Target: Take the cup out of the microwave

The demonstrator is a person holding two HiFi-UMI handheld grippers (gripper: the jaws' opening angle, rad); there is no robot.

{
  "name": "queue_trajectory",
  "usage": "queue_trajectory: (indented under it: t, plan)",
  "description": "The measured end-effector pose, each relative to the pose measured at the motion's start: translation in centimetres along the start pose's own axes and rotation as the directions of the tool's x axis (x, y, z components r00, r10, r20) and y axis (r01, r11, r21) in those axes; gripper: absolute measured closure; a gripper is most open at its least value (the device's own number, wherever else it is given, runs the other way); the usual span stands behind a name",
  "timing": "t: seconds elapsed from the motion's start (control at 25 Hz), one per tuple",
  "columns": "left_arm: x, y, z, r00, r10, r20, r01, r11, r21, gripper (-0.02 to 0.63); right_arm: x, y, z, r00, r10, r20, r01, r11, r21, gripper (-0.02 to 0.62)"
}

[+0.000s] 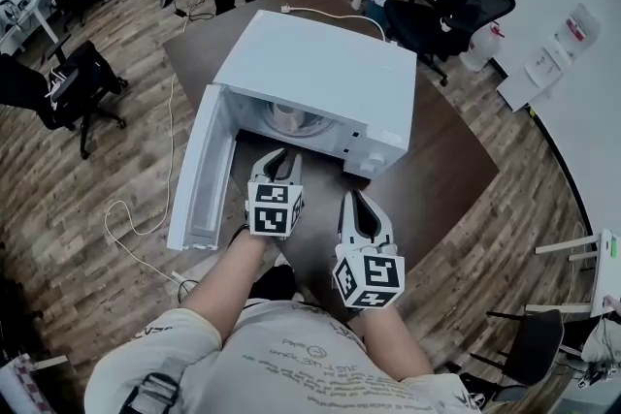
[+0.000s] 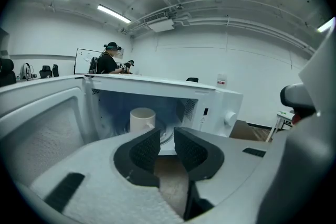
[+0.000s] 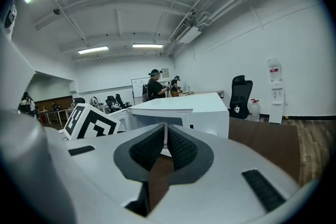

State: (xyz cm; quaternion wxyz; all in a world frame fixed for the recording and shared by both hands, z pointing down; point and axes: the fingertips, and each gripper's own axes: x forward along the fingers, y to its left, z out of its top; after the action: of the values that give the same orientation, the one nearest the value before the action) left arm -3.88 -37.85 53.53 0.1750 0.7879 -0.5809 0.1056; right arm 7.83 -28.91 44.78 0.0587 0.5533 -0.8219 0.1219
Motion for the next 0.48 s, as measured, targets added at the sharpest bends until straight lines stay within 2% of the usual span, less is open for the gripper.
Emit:
queue_trajectory:
  t: [0.48]
  plan:
    - [7.8, 2.7, -2.6, 0.995, 0.007, -0.097, -0.008, 1.000, -0.005, 0.528, 4.1, -3.9, -1.4, 0.995, -0.068, -0.078, 0.068, 0.998, 0.002, 0.577]
